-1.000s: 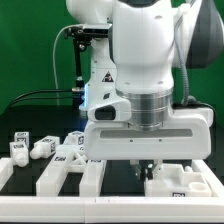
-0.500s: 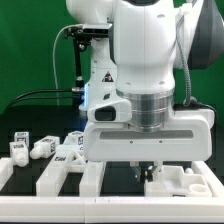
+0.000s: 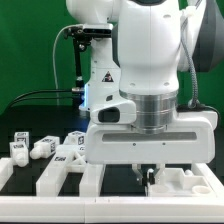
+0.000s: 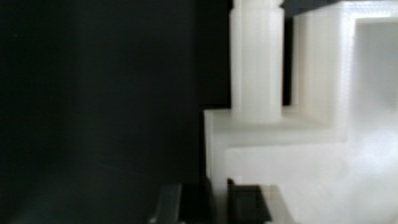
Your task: Assemble chair
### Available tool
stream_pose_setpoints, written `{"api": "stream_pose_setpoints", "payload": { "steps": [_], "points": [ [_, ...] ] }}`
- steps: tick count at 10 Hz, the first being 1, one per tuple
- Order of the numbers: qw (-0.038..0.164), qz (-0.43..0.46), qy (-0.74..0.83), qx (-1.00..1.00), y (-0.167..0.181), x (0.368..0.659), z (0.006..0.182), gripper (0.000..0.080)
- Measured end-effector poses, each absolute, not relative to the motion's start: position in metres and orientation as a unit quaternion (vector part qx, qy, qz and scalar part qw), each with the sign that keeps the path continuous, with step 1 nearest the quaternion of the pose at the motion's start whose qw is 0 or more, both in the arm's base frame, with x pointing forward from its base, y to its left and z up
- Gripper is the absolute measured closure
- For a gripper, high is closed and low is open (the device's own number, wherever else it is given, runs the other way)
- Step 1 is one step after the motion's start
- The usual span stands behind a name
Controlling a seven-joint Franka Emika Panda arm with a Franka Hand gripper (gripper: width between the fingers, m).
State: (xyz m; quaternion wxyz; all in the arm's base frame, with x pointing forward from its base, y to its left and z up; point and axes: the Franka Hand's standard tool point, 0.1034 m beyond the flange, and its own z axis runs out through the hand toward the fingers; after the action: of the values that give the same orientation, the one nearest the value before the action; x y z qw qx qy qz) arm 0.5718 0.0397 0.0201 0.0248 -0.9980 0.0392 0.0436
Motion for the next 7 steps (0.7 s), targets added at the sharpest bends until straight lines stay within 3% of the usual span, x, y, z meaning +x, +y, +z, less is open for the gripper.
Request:
{"api": "stream_pose_setpoints", "payload": {
  "steps": [3,4,5,6,7],
  "points": [
    [0.025,0.044,0.04,-0.998,0.039,0.571,0.02,0.0771],
    [0.025,0.044,0.04,-0.998,0.039,0.571,0.02,0.0584],
    [0.025,0.044,0.039,-0.998,0.039,0.572,0.021,0.0452],
    [0.029,0.054,0.035,-0.998,0.037,0.57,0.03,0.0452],
    [0.032,0.051,0.033,-0.998,0.032,0.567,0.044,0.0252]
  ]
}}
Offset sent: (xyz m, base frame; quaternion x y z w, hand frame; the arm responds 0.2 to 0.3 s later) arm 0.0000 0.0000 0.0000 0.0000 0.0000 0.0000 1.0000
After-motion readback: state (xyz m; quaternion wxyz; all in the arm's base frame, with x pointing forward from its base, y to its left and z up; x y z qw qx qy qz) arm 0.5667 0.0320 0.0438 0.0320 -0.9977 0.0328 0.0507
